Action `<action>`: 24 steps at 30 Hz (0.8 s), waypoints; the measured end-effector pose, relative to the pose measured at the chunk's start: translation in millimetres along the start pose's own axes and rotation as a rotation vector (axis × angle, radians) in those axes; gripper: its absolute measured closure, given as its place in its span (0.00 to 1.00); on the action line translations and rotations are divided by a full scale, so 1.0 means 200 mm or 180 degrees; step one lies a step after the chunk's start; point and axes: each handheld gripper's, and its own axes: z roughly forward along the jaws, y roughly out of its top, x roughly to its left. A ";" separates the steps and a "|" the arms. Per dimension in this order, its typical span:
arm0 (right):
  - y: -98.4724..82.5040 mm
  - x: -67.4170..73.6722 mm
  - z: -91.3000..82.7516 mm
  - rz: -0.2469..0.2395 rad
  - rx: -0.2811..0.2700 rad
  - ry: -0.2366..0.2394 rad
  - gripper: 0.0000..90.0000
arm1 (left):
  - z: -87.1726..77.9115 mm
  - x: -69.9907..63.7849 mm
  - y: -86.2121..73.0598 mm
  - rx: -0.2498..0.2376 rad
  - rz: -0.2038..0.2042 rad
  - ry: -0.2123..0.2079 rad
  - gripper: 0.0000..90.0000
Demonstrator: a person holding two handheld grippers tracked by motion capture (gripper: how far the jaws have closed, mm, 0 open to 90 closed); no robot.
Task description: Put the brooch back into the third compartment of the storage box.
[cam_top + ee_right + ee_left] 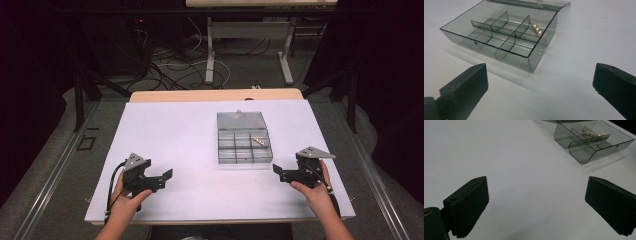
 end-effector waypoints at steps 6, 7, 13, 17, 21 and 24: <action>-0.02 -0.04 -0.03 0.0105 -0.0054 -0.0091 0.00 | 0.00 0.00 0.00 0.0002 0.0003 -0.0001 0.06; -0.02 -0.06 -0.03 0.0056 -0.0048 -0.0099 0.00 | 0.00 0.00 0.00 -0.0002 0.0009 0.0001 0.06; -0.05 -0.09 -0.02 0.0047 -0.0016 -0.0224 0.00 | 0.00 0.01 0.00 -0.0002 0.0004 0.0004 0.06; -0.07 -0.11 -0.01 0.0075 0.0010 -0.0264 0.00 | 0.00 0.01 0.00 -0.0001 0.0001 0.0008 0.06; -0.08 -0.14 0.00 0.0129 0.0020 -0.0316 0.02 | 0.00 0.02 0.00 -0.0013 0.0000 0.0014 0.06; -0.09 -0.15 0.00 0.0144 0.0056 -0.0333 0.03 | 0.00 0.02 0.00 -0.0010 0.0004 0.0018 0.06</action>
